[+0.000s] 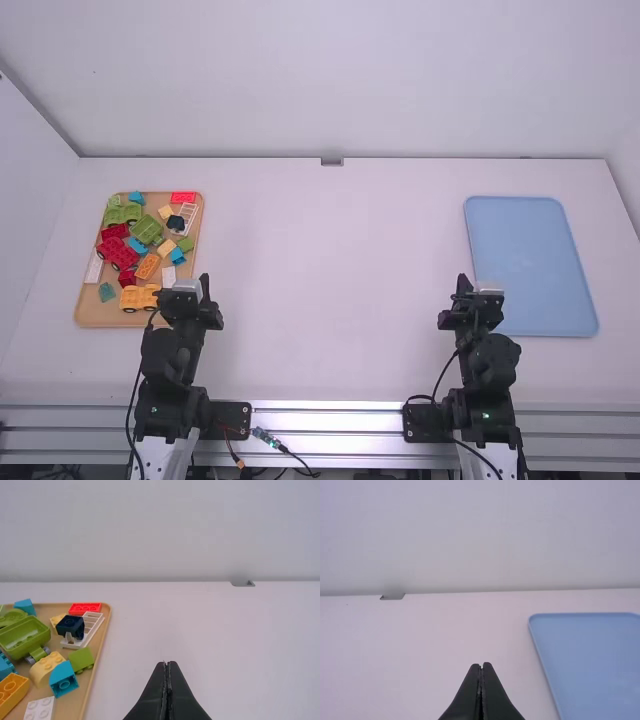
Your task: Assemble lego blocks to make yellow taxi
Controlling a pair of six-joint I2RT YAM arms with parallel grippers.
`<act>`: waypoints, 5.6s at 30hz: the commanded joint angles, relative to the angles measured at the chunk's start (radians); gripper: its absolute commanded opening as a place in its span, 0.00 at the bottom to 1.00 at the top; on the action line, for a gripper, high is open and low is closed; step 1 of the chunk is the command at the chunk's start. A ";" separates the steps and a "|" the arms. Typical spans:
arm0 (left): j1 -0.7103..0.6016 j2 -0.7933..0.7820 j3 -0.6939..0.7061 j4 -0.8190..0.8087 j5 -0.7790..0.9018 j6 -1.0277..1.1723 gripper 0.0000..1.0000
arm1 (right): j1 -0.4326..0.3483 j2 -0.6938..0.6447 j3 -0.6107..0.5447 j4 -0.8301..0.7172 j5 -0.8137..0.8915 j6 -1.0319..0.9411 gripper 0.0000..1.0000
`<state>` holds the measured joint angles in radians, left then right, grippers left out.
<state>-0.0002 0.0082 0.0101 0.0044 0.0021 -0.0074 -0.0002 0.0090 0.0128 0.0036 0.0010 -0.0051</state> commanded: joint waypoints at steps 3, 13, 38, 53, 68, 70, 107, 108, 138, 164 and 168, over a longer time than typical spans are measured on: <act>-0.017 0.018 0.017 0.018 -0.017 -0.017 0.02 | 0.013 0.018 0.018 0.018 -0.015 0.008 0.02; -0.045 0.095 0.095 0.060 -0.045 -0.082 0.10 | -0.020 0.095 0.095 0.014 -0.001 0.001 0.10; -0.046 0.364 0.364 0.226 -0.045 -0.083 0.37 | -0.043 0.270 0.270 0.043 -0.004 0.001 0.27; -0.046 0.665 0.443 0.211 -0.048 -0.145 0.67 | 0.047 0.434 0.434 0.040 -0.005 -0.025 0.44; -0.046 0.886 0.443 0.257 -0.045 -0.265 0.89 | 0.060 0.668 0.668 -0.135 -0.001 -0.023 0.67; -0.046 0.911 0.443 0.242 -0.050 -0.289 0.91 | 0.061 0.705 0.705 -0.172 0.000 -0.047 0.71; 0.057 1.112 0.829 -0.316 -0.260 -0.790 0.99 | 0.060 1.284 0.844 -0.116 -0.004 -0.021 0.99; 0.075 1.122 0.838 -0.334 -0.253 -0.808 0.99 | 0.060 1.284 0.844 -0.116 -0.005 -0.021 0.99; 0.258 1.194 0.912 -0.767 -0.219 -1.203 0.96 | 0.061 1.284 0.845 -0.093 -0.005 0.028 0.99; 0.480 1.862 1.233 -0.883 -0.183 -1.084 0.89 | 0.060 1.284 0.844 -0.098 -0.004 0.027 0.99; 0.480 1.860 1.212 -0.863 -0.196 -1.110 0.88 | 0.060 1.284 0.844 -0.097 -0.003 0.027 0.99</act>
<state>0.4831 1.8759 1.2377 -0.8585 -0.1688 -1.1065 0.0570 1.2919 0.8406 -0.0933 -0.0063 0.0185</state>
